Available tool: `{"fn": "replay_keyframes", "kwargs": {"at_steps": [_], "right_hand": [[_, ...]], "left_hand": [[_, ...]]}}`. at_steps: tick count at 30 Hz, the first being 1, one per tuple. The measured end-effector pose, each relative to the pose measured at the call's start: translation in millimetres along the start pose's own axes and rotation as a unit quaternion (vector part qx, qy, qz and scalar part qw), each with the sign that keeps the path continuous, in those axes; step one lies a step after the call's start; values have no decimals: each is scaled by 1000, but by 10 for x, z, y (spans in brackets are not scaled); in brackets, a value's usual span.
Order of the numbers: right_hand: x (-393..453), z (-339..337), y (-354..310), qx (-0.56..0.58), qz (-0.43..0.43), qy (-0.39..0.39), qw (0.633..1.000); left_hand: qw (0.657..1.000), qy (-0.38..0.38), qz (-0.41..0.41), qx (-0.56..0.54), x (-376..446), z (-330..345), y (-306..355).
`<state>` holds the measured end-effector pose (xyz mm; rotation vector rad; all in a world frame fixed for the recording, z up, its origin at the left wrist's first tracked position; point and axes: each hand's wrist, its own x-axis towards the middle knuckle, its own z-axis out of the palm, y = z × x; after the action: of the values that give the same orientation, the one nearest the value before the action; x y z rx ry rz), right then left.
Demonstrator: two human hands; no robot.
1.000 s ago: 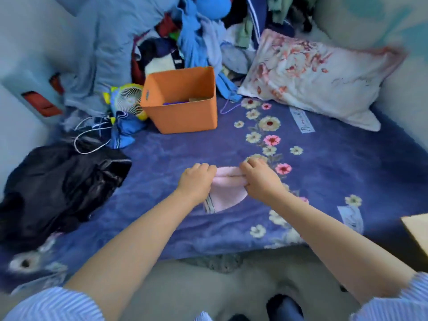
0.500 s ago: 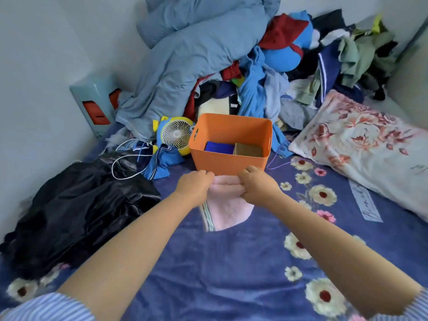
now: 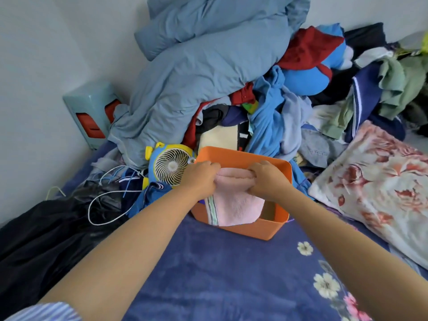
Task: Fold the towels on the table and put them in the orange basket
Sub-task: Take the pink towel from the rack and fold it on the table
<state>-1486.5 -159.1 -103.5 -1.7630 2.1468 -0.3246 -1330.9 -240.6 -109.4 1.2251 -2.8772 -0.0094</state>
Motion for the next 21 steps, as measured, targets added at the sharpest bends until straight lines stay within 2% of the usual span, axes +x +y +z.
{"fn": "replay_keyframes", "kwargs": {"at_steps": [5, 11, 14, 18, 19, 20, 21], "right_hand": [[766, 19, 198, -15, 8, -7, 1000], [1681, 451, 527, 15, 60, -35, 997], [2041, 727, 688, 49, 82, 13, 995], [2302, 1211, 869, 66, 69, 142, 985], [2274, 1326, 899, 58, 49, 153, 985], [2243, 1558, 949, 41, 28, 137, 989], [2186, 1766, 981, 16, 9, 88, 996]], "left_hand": [[999, -31, 4, 32, 821, 166, -214], [995, -95, -14, 15, 1690, 726, -516], [995, -82, -41, -30, 1998, 1035, -621], [994, 14, -35, -100, 2264, 1536, -799], [995, 24, -15, -93, 2248, 1638, -844], [997, -1, 10, -71, 2195, 1829, -892], [997, -55, 30, -43, 2110, 1996, -915]]}}
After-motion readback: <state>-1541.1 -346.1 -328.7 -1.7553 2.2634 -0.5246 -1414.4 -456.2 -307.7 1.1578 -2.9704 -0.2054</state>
